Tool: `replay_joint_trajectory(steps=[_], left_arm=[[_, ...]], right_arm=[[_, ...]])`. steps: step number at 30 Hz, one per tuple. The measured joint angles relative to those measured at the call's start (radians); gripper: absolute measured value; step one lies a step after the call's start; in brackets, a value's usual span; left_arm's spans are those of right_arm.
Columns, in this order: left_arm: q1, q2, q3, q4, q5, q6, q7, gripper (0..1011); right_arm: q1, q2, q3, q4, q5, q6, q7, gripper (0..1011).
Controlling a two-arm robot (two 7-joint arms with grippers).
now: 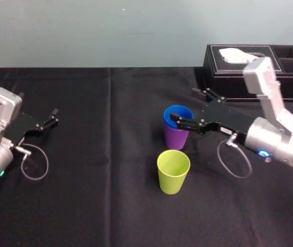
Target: Stack the three plastic cups sequentially using one hand.
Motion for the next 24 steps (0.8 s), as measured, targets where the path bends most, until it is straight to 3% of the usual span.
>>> replay_joint_trajectory(steps=[5,7,8,11,17,24], left_arm=[[0.000,0.000,0.000,0.000,0.000,0.000,0.000,1011],[0.000,0.000,0.000,0.000,0.000,0.000,0.000,1011],[0.000,0.000,0.000,0.000,0.000,0.000,0.000,1011],[0.000,0.000,0.000,0.000,0.000,0.000,0.000,1011],[0.000,0.000,0.000,0.000,0.000,0.000,0.000,1012],[0.000,0.000,0.000,0.000,0.000,0.000,0.000,1011]], right_arm=[[-0.057,0.041,0.027,-0.063,0.035,-0.005,0.017,1003],[-0.109,0.076,0.049,-0.105,0.078,-0.012,0.044,1003],[-0.109,0.076,0.049,-0.105,0.078,-0.012,0.044,1003],[-0.175,0.120,0.064,-0.145,0.116,-0.030,0.072,1003],[-0.264,0.172,0.071,-0.170,0.148,-0.071,0.105,1003],[-0.329,0.202,0.068,-0.165,0.163,-0.111,0.130,1003]])
